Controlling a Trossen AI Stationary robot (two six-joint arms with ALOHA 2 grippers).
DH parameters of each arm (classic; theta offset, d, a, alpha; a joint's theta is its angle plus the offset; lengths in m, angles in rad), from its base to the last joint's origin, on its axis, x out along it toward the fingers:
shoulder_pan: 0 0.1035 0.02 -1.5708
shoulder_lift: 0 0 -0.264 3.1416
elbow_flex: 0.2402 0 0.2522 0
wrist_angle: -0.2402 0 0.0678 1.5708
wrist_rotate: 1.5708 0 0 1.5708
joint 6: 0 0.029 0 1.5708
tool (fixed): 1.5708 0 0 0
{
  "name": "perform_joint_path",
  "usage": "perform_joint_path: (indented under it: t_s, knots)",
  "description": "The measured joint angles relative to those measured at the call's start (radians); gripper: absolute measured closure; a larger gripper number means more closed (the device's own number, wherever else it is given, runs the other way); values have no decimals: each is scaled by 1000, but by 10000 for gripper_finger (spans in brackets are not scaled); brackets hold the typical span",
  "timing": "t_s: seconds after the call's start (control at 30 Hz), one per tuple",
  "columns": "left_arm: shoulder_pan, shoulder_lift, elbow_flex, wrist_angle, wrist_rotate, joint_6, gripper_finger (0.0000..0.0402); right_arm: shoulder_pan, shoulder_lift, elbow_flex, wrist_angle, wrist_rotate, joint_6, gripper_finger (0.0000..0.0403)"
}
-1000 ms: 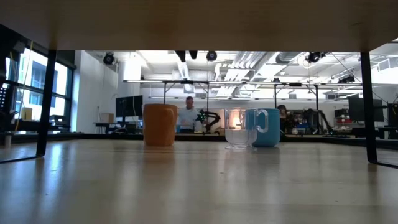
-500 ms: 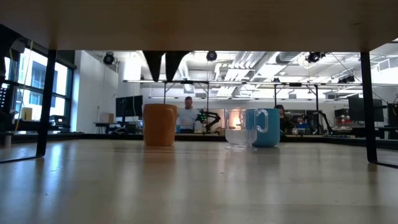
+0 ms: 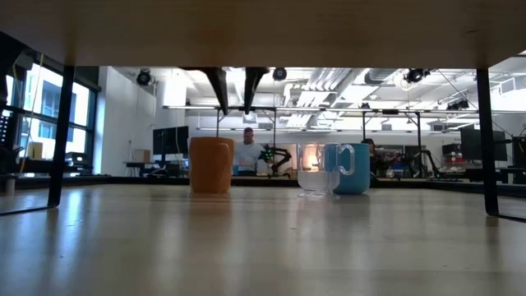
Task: Stack small to large cups/mugs on shelf
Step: Put the orange mug on the shelf
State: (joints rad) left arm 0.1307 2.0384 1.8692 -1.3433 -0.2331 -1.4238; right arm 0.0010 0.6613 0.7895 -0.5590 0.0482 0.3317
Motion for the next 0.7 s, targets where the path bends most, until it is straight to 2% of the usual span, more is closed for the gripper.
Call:
perform_joint_path:
  t_s: [0.7]
  knots:
    - [1, 62, 2, -44, -7, -164, 259, 0, 0, 0, 2, -8, -45, 336]
